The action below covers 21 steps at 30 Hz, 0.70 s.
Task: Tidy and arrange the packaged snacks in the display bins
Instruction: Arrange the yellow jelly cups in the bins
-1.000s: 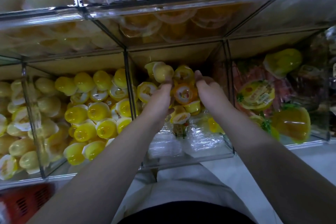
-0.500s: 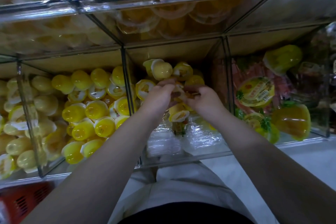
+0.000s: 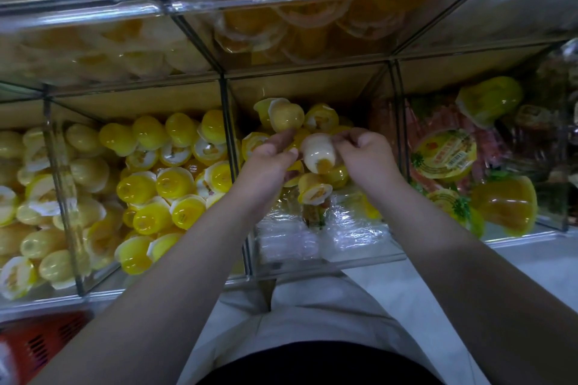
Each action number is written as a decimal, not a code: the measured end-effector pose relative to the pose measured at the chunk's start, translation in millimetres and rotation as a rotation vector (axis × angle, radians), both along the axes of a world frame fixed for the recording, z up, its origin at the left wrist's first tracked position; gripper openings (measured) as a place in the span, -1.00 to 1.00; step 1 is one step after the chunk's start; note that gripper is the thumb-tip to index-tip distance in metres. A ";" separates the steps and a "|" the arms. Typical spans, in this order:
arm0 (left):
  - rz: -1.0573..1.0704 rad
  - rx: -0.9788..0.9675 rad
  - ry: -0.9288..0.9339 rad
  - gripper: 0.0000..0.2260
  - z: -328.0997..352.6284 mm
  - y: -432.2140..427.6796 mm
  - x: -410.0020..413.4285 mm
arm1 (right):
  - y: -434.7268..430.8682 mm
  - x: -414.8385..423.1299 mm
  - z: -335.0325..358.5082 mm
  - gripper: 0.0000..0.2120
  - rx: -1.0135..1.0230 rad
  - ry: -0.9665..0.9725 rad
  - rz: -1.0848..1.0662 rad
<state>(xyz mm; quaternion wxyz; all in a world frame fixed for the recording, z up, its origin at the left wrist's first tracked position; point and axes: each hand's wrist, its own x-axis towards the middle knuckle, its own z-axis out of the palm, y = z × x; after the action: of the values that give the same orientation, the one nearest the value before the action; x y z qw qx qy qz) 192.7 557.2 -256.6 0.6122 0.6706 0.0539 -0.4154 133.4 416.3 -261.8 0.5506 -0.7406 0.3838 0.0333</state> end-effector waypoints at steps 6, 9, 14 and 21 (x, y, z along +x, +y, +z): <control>-0.065 0.028 -0.041 -0.84 8.8 15.5 4.0 | 21.9 8.2 15.0 -0.81 0.132 -0.034 -0.077; 0.003 0.017 0.012 -0.84 14.2 25.8 5.0 | 34.0 7.8 24.5 -0.82 0.184 -0.086 -0.118; 0.067 -0.038 -0.024 -0.81 32.0 46.8 9.3 | 54.8 4.4 49.8 -0.83 0.188 -0.186 -0.114; 0.039 -0.101 -0.140 -0.80 68.3 78.3 19.7 | 86.6 0.8 79.7 -0.69 0.174 -0.261 -0.014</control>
<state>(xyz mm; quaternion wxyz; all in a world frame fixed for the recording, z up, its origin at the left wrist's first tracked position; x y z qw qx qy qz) 212.5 635.5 -188.4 0.6554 0.6651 0.0029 -0.3579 134.2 502.9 -182.1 0.6581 -0.6854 0.3099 -0.0339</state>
